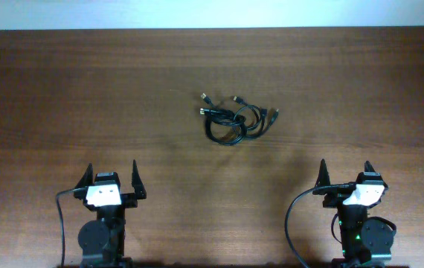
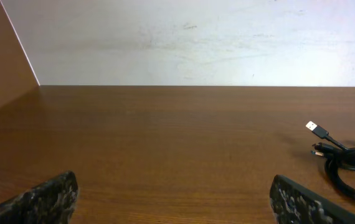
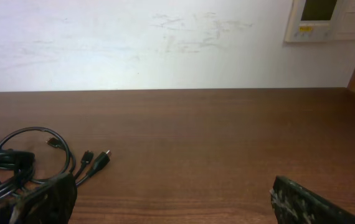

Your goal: Untangle cables

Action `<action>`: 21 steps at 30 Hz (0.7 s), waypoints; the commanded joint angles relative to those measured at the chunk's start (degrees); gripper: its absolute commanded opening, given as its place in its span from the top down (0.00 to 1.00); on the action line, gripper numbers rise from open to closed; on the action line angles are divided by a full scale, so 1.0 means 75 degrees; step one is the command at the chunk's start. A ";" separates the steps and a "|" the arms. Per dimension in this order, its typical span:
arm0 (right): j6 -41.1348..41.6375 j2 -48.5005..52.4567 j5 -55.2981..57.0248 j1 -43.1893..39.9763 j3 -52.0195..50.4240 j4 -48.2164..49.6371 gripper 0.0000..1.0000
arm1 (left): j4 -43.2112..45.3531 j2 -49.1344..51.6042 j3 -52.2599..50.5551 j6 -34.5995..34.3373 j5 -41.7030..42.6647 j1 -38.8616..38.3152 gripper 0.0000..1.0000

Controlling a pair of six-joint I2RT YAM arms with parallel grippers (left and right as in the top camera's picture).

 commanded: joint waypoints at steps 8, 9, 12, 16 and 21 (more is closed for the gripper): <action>0.0064 -0.0064 0.0108 0.0058 -0.0038 -0.0052 0.01 | 0.0274 -0.0038 -0.0009 -0.0079 0.1944 0.0044 0.01; 0.0070 -0.0067 -0.0085 0.0058 -0.0038 -0.0061 0.01 | 0.0466 -0.0038 -0.0009 -0.0076 0.2419 0.0044 0.01; 0.0985 -0.0067 -0.1451 0.0058 -0.0038 0.1166 0.01 | 0.0912 -0.0038 0.0219 -0.0527 0.3366 0.0044 0.01; 0.1693 -0.0067 -0.2267 0.0058 -0.0038 0.4476 0.01 | 0.0874 -0.0035 0.0860 -0.1842 0.3582 0.0044 0.01; 0.1693 -0.0064 -0.2524 0.0058 0.0134 0.5592 0.01 | 0.0720 0.0350 0.2046 -0.1530 0.3707 0.0044 0.01</action>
